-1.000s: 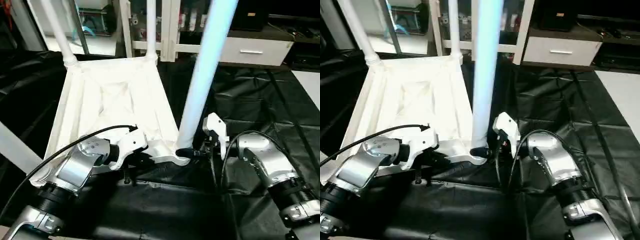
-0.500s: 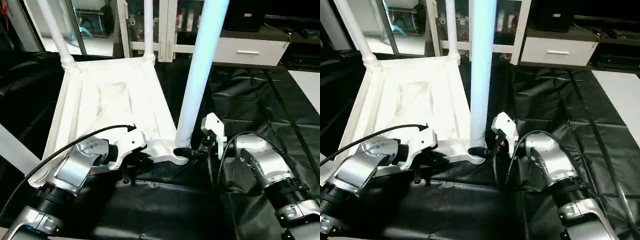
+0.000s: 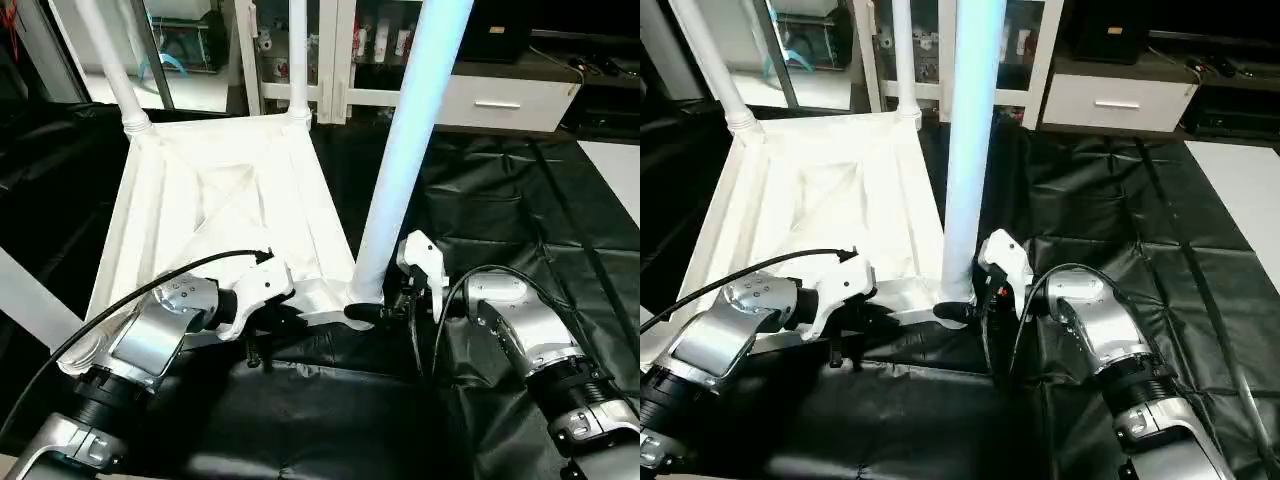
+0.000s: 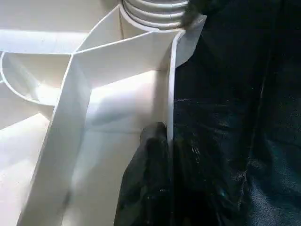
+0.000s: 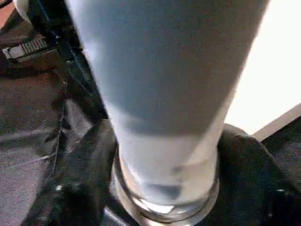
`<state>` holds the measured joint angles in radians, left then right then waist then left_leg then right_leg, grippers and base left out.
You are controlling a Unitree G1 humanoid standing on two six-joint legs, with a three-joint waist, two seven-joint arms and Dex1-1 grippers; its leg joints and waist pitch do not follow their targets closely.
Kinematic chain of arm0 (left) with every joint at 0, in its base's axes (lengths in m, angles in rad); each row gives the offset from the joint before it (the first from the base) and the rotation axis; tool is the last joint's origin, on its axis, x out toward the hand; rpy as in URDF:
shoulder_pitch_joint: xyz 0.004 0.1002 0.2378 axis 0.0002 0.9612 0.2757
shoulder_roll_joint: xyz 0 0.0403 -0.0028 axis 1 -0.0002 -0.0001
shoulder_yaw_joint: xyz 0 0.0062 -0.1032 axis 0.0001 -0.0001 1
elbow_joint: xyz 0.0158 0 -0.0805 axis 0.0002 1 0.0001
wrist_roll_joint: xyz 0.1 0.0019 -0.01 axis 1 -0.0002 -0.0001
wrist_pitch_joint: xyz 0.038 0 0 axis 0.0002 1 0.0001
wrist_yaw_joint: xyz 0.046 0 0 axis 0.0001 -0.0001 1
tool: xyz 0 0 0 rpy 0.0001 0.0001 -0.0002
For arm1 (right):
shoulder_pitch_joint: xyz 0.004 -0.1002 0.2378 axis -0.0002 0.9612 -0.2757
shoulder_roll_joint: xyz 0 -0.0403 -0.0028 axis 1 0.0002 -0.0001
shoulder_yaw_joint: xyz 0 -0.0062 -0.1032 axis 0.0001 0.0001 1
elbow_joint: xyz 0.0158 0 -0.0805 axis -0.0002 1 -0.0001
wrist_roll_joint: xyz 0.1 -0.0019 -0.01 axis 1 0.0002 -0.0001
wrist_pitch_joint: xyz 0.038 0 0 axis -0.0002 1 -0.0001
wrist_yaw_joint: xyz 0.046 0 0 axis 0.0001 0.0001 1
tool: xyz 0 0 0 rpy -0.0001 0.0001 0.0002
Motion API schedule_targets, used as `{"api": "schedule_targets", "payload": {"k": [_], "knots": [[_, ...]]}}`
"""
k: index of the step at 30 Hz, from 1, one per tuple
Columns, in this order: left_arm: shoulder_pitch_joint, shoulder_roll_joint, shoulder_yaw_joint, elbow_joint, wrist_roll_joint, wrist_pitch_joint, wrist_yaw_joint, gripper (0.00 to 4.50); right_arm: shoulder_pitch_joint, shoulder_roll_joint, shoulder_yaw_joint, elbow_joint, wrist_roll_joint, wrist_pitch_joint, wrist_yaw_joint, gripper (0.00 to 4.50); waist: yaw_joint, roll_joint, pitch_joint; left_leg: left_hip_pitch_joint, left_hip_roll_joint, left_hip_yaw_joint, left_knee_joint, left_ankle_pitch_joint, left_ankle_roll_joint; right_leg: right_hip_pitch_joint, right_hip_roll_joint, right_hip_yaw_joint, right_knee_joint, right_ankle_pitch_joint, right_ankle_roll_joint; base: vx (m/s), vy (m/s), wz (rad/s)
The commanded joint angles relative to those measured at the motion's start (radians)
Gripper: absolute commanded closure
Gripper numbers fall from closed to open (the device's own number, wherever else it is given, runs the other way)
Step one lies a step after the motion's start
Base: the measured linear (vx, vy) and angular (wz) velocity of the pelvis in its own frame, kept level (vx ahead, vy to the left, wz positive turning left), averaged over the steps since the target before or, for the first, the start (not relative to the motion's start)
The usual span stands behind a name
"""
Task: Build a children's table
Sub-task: Rotate leg to tighten
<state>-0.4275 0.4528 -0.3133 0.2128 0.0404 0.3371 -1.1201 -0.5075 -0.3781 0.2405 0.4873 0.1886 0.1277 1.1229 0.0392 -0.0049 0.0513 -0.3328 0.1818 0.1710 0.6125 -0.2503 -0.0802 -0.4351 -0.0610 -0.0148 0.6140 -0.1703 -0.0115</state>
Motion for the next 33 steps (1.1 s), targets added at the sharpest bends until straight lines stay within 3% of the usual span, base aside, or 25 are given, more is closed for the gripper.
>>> {"api": "schedule_targets", "payload": {"k": [1, 6, 13, 14, 17, 18, 19, 20, 21, 22, 26, 27, 29, 30, 33], "knots": [[0.019, -0.018, 0.01, 0.013, -0.041, -0.003, 0.012, 4.5, -0.002, -0.002, 0.013, -0.01, -0.011, 0.008, 0.02, 1.59, 0.01, -0.019, -0.069, -0.018, 0.028, -0.001, -0.059, 0.04, 0.148, 0.076, -0.061, 0.027, -0.044, -0.059, -0.304, 0.0, 0.0, 0.0], [0.015, -0.023, 0.008, 0.019, -0.039, -0.005, 0.016, 4.5, 0.002, -0.002, 0.004, -0.005, -0.012, 0.004, 0.014, 1.8, 0.01, -0.021, -0.069, -0.018, 0.028, -0.001, -0.06, 0.033, 0.147, 0.077, -0.061, 0.027, -0.045, -0.061, -0.307, 0.0, 0.0, 0.0], [0.007, -0.034, 0.012, 0.031, -0.039, -0.006, 0.028, 4.5, -0.011, 0.03, -0.021, 0.045, -0.031, -0.023, -0.077, 1.84, 0.008, -0.015, -0.068, -0.018, 0.027, -0.001, -0.06, 0.019, 0.136, 0.076, -0.06, 0.027, -0.048, -0.073, -0.309, 0.0, 0.0, 0.0], [0.001, -0.044, 0.017, 0.044, -0.037, -0.008, 0.044, 4.5, -0.022, 0.052, -0.04, 0.079, -0.042, -0.035, -0.148, 1.84, 0.008, -0.015, -0.068, -0.018, 0.027, -0.001, -0.06, 0.019, 0.136, 0.076, -0.06, 0.027, -0.048, -0.073, -0.309, 0.0, 0.0, 0.0], [-0.023, -0.074, 0.028, 0.086, -0.027, -0.008, 0.092, 4.5, -0.044, 0.101, -0.076, 0.145, -0.063, -0.048, -0.303, 1.85, -0.002, -0.014, -0.064, -0.02, 0.023, -0.003, -0.065, -0.032, 0.082, 0.078, -0.06, 0.026, -0.059, -0.173, -0.278, 0.0, 0.0, 0.0], [-0.064, -0.117, 0.044, 0.153, -0.016, -0.005, 0.159, 4.5, -0.054, 0.15, -0.103, 0.184, -0.07, -0.053, -0.429, 1.85, -0.006, -0.017, -0.062, -0.016, 0.019, 0.0, -0.065, -0.052, 0.069, 0.07, -0.057, 0.028, -0.067, -0.215, -0.26, 0.0, 0.0, 0.0], [-0.074, -0.127, 0.048, 0.169, -0.014, -0.004, 0.174, 4.5, -0.056, 0.161, -0.108, 0.191, -0.071, -0.054, -0.454, 1.85, -0.004, -0.015, -0.062, -0.012, 0.019, -0.001, -0.067, -0.065, 0.058, 0.07, -0.057, 0.027, -0.07, -0.24, -0.252, 0.0, 0.0, 0.0], [-0.074, -0.127, 0.048, 0.169, -0.014, -0.004, 0.174, 4.5, -0.056, 0.161, -0.108, 0.191, -0.071, -0.054, -0.454, 1.85, -0.004, -0.016, -0.064, -0.015, 0.018, -0.003, -0.068, -0.062, 0.051, 0.076, -0.057, 0.027, -0.069, -0.249, -0.244, 0.0, 0.0, 0.0], [-0.114, -0.159, 0.064, 0.233, -0.002, -0.015, 0.241, 4.5, -0.072, 0.2, -0.132, 0.23, -0.07, -0.05, -0.555, 1.85, 0.0, -0.022, -0.063, -0.014, 0.02, -0.001, -0.068, -0.067, 0.052, 0.071, -0.057, 0.029, -0.07, -0.247, -0.234, 0.0, 0.0, 0.0], [-0.122, -0.165, 0.067, 0.247, 0.0, -0.018, 0.254, 4.5, -0.076, 0.207, -0.137, 0.24, -0.07, -0.051, -0.578, 1.85, 0.0, -0.018, -0.061, -0.01, 0.019, 0.001, -0.069, -0.075, 0.05, 0.065, -0.056, 0.03, -0.073, -0.258, -0.232, 0.0, 0.0, 0.0], [-0.206, -0.225, 0.094, 0.372, 0.027, -0.033, 0.411, 4.5, -0.139, 0.288, -0.171, 0.366, -0.097, -0.087, -0.825, 1.85, 0.001, -0.022, -0.063, -0.014, 0.018, -0.002, -0.071, -0.074, 0.037, 0.066, -0.057, 0.027, -0.072, -0.267, -0.222, 0.0, 0.0, 0.0], [-0.224, -0.24, 0.101, 0.395, 0.033, -0.035, 0.449, 4.5, -0.157, 0.309, -0.183, 0.399, -0.103, -0.09, -0.901, 1.85, 0.005, -0.027, -0.065, -0.015, 0.019, -0.002, -0.071, -0.067, 0.04, 0.068, -0.061, 0.028, -0.071, -0.253, -0.221, 0.0, 0.0, 0.0], [-0.245, -0.257, 0.108, 0.425, 0.045, -0.04, 0.491, 4.5, -0.181, 0.332, -0.196, 0.442, -0.125, -0.08, -1.024, 1.86, 0.009, -0.024, -0.067, -0.016, 0.017, -0.002, -0.072, -0.048, 0.042, 0.068, -0.059, 0.028, -0.066, -0.223, -0.218, 0.0, 0.0, 0.0], [-0.264, -0.271, 0.114, 0.448, 0.06, -0.048, 0.534, 4.5, -0.197, 0.355, -0.198, 0.473, -0.145, -0.061, -1.111, 1.86, 0.008, -0.029, -0.068, -0.016, 0.016, -0.001, -0.071, -0.04, 0.044, 0.067, -0.058, 0.027, -0.065, -0.208, -0.219, 0.0, 0.0, 0.0], [-0.274, -0.271, 0.104, 0.463, 0.079, -0.07, 0.555, 4.5, -0.207, 0.381, -0.202, 0.487, -0.14, -0.067, -1.123, 1.86, 0.016, -0.029, -0.07, -0.019, 0.015, -0.001, -0.07, -0.026, 0.063, 0.072, -0.061, 0.028, -0.058, -0.156, -0.22, 0.0, 0.0, 0.0]]}}
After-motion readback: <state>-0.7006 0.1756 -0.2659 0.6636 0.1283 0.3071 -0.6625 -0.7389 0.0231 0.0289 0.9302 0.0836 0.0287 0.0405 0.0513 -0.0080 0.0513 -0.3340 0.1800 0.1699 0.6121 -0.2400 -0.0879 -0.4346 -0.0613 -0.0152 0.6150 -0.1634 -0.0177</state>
